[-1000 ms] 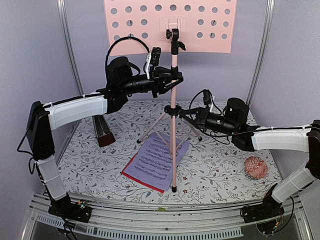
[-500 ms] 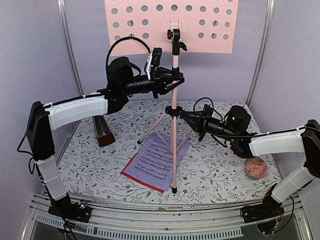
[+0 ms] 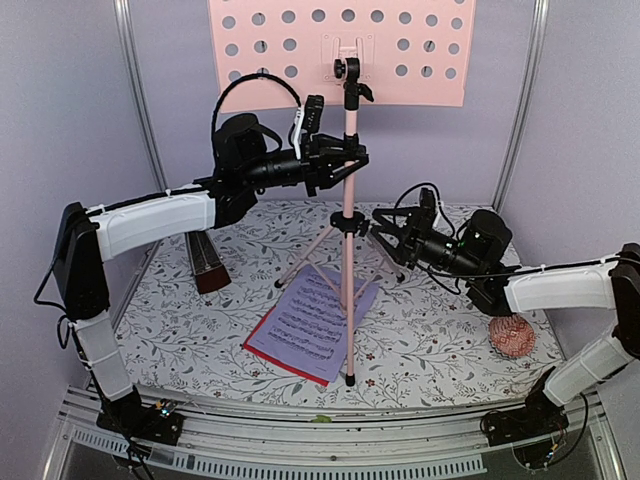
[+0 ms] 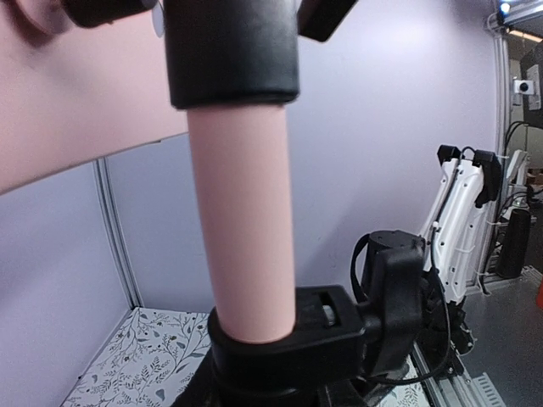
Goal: Set up the instrument practice props
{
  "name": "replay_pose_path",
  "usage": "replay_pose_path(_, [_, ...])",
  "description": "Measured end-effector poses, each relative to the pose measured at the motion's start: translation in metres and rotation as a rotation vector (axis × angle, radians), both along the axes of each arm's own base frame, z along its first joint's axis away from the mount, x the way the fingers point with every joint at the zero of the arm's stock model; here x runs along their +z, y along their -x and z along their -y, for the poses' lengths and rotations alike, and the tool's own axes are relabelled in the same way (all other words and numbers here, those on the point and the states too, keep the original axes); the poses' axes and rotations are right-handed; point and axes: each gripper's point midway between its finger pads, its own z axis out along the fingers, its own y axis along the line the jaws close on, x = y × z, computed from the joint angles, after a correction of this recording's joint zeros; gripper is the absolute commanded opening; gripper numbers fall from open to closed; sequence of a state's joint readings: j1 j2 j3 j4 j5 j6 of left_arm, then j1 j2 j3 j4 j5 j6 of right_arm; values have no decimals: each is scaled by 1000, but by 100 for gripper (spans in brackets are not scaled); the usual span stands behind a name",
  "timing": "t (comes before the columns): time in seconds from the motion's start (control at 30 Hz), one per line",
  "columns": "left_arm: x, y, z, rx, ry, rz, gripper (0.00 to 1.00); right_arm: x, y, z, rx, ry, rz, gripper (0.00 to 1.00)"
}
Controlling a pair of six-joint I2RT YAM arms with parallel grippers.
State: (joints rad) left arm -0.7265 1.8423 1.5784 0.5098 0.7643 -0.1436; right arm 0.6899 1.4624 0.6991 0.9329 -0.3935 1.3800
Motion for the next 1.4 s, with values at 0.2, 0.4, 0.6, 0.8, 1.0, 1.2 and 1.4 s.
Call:
replay_pose_path(0.2, [0,0,0,2,-1,1,0,23,-10,30,-219,233,398,55])
replay_pose_path(0.4, [-1,-1,0,3,-3,1,0,45,-6,52,-423,528,916,54])
replay_pose_path(0.6, [0,-1,0,3,-4,0,0,39,-3,50,-482,862,1391,51])
replay_pose_path(0.8, [1,-1,1,3,-11,-8,0,23,4,39,-438,1127,1799,49])
replay_pose_path(1.0, [1,-1,1,3,-18,-15,0,-1,9,23,-350,1287,2064,45])
replay_pose_path(1.2, [1,-2,2,3,-23,-16,0,-23,11,4,-262,1350,2219,38])
replay_pose_path(1.4, [1,-2,2,4,-27,-14,0,-27,8,-9,-256,1382,2289,37])
